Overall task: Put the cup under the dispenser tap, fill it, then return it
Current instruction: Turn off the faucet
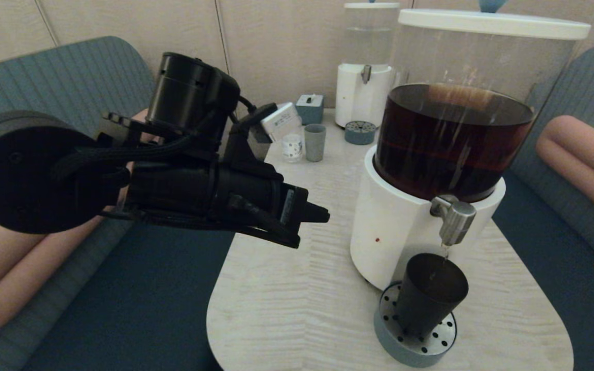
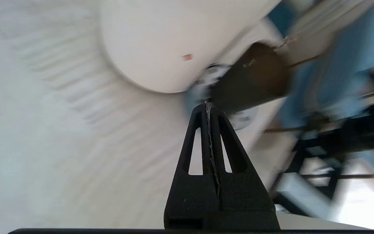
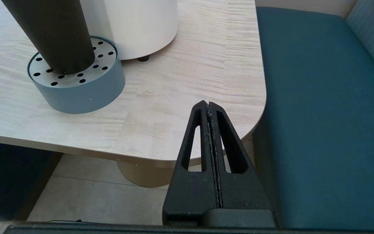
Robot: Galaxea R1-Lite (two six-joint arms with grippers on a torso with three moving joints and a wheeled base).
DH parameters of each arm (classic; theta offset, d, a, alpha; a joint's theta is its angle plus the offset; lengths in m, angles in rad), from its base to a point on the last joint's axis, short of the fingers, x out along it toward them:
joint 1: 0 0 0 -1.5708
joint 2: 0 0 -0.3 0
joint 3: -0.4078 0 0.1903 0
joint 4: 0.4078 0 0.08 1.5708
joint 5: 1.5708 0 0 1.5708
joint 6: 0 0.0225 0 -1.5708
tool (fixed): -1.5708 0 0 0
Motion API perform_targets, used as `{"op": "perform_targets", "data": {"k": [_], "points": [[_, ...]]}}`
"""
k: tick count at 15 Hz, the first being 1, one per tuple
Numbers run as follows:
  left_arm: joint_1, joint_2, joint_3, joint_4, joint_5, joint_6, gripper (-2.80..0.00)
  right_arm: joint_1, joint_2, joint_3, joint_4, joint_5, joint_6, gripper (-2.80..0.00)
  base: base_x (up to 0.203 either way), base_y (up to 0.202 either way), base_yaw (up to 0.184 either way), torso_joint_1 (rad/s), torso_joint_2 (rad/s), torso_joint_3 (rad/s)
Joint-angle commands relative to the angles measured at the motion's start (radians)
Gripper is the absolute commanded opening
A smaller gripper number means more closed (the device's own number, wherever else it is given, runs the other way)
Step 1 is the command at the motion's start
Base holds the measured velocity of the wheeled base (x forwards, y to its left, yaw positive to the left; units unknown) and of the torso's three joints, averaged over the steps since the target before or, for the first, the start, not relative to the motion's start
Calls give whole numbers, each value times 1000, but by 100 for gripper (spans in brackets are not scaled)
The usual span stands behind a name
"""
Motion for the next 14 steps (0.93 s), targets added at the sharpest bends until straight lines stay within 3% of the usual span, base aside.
{"op": "perform_targets", "data": {"k": [1,4,8,12,14], "points": [[-18,49,-52,12,14,55,-280,0,1,0,0,1,0,-280,0,0,0,0,0,0],[-72,79,-154,38,17,80,-280,0,1,0,0,1,0,-280,0,0,0,0,0,0],[-179,88,-194,62,94,78,-280,0,1,0,0,1,0,-280,0,0,0,0,0,0],[-249,133,-281,109,197,76,-280,0,1,0,0,1,0,-280,0,0,0,0,0,0],[-271,152,-297,109,213,74,-280,0,0,0,0,1,0,-280,0,0,0,0,0,0]]}}
